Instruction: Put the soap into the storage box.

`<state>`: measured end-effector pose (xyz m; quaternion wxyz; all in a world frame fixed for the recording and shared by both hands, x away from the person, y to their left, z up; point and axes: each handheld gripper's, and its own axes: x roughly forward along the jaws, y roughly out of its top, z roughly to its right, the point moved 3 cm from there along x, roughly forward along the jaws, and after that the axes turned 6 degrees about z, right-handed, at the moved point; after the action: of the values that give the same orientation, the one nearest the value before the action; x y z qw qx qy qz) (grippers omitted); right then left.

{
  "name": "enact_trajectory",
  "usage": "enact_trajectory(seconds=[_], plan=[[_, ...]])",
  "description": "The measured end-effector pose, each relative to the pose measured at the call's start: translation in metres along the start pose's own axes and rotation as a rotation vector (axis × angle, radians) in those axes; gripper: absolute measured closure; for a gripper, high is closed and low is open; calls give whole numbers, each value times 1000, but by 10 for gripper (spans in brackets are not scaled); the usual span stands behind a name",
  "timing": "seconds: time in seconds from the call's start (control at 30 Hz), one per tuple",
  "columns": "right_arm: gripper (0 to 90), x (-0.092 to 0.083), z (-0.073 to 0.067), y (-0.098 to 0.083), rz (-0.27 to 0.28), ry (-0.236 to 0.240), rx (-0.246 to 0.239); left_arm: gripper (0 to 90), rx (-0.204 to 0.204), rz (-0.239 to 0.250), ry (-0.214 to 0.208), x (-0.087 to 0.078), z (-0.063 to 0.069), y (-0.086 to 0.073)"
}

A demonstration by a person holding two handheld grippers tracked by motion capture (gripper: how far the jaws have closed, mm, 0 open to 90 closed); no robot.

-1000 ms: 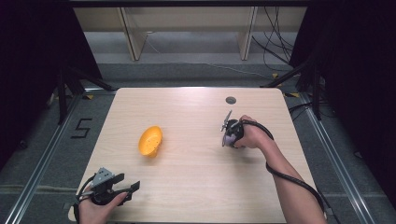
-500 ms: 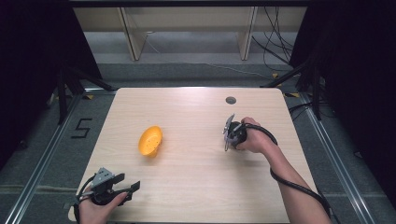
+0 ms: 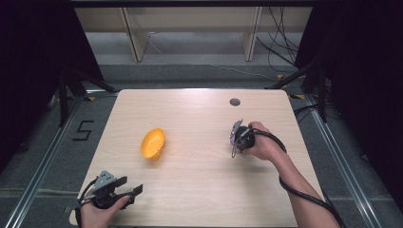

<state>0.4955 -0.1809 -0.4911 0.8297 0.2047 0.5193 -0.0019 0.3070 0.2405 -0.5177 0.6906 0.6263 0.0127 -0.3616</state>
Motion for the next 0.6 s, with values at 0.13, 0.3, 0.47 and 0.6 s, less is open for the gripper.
enact_trajectory(seconds=[0.13, 0.3, 0.47, 0.6], plan=[[502, -2, -2, 0, 6, -13, -5, 245, 0, 1, -3, 0, 0, 0], [502, -7, -6, 2, 15, -34, -12, 245, 8, -2, -2, 0, 0, 0], [502, -14, -9, 5, 33, -75, -55, 245, 4, 0, 0, 0, 1, 0], [502, -20, -14, 7, 41, -102, -59, 245, -2, 3, -5, 1, 2, 0]])
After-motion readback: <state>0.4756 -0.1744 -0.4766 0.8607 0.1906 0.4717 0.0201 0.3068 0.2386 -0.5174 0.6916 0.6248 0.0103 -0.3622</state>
